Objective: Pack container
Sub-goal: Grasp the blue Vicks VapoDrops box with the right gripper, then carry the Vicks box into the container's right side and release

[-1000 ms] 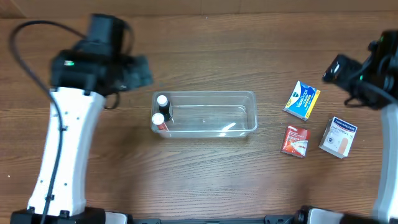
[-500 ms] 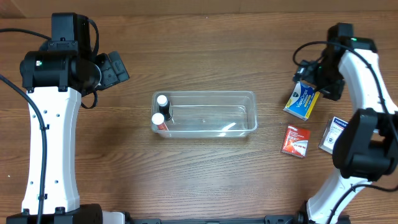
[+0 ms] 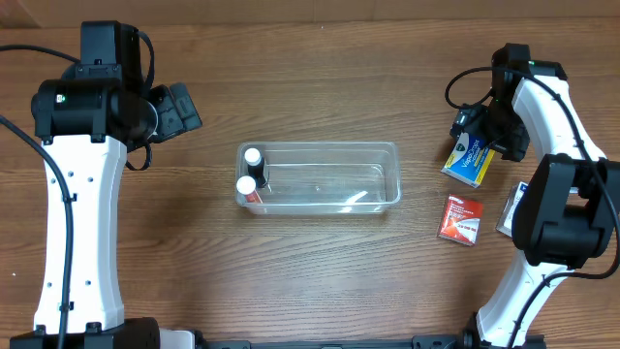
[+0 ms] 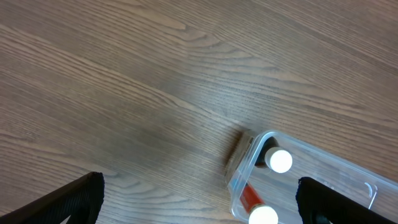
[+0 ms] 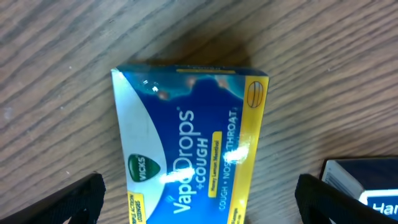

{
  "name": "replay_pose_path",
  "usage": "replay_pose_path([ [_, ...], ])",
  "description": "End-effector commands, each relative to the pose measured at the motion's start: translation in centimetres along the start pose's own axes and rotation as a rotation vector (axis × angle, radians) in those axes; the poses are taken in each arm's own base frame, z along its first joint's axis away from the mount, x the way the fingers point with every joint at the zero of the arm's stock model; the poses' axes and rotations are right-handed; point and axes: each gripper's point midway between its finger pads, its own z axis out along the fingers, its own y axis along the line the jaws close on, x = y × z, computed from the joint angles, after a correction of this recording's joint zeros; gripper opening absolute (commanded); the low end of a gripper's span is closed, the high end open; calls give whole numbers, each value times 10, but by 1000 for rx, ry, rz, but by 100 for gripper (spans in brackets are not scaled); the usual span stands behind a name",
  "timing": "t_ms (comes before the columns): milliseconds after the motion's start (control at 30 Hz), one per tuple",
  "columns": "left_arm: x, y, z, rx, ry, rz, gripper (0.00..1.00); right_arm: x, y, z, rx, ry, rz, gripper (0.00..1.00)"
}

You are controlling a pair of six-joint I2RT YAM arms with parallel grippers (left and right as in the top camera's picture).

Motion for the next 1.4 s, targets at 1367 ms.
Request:
replay_pose_path([
  [1367,-2,0,-4,3,-6,27,100,101,91,-192,-302,-338,-384,76],
])
